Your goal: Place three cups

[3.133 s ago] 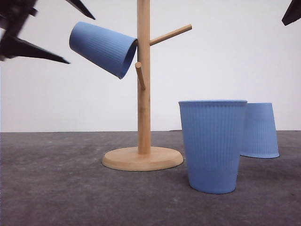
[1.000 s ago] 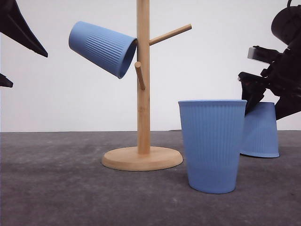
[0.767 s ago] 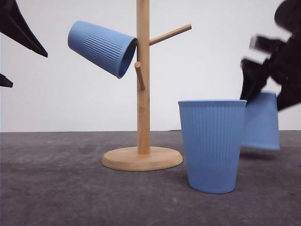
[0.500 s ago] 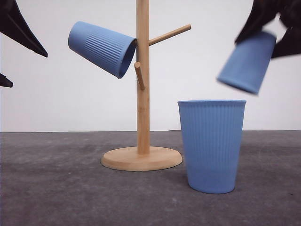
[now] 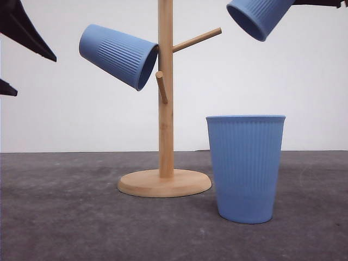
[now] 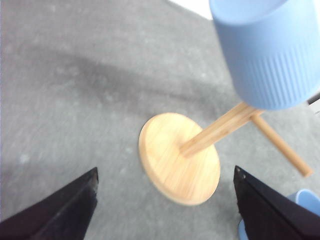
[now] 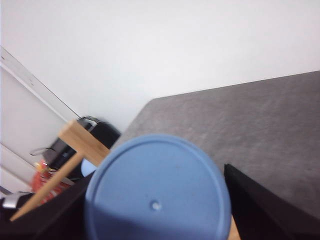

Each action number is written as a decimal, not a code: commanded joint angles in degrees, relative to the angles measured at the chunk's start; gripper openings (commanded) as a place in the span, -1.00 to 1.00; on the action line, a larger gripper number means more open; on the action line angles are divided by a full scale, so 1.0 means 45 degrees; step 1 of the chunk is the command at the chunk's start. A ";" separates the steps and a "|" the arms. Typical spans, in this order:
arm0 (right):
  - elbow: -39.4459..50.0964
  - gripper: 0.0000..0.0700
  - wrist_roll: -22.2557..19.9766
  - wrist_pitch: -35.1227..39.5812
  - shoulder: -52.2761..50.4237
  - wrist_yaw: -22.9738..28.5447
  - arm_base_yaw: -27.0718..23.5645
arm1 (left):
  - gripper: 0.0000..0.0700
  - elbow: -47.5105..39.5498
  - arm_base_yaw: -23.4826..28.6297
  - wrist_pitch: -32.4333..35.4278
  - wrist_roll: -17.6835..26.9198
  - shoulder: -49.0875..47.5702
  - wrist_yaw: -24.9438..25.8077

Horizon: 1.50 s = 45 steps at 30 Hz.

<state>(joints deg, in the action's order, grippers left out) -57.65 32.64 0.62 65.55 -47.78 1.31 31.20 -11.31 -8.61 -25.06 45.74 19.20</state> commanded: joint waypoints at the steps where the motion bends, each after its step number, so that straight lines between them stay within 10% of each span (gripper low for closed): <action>1: -0.0083 0.12 0.0827 0.0501 0.0370 0.0013 0.0205 | 0.42 0.0132 -0.0015 0.0217 0.0087 0.0049 -0.0067; 21: -0.0083 0.25 0.1408 0.2268 0.3001 0.1348 0.2815 | 0.42 0.0136 -0.0015 0.0207 0.0019 0.0049 -0.0013; 45: -0.0083 0.43 0.0219 0.0337 0.2964 0.1544 0.3002 | 0.42 0.0155 -0.0015 0.0216 -0.0289 -0.0259 0.0025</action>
<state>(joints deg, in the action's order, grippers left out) -57.63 35.73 2.08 78.47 -40.56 14.63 31.20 -11.31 -8.12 -25.75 44.43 19.34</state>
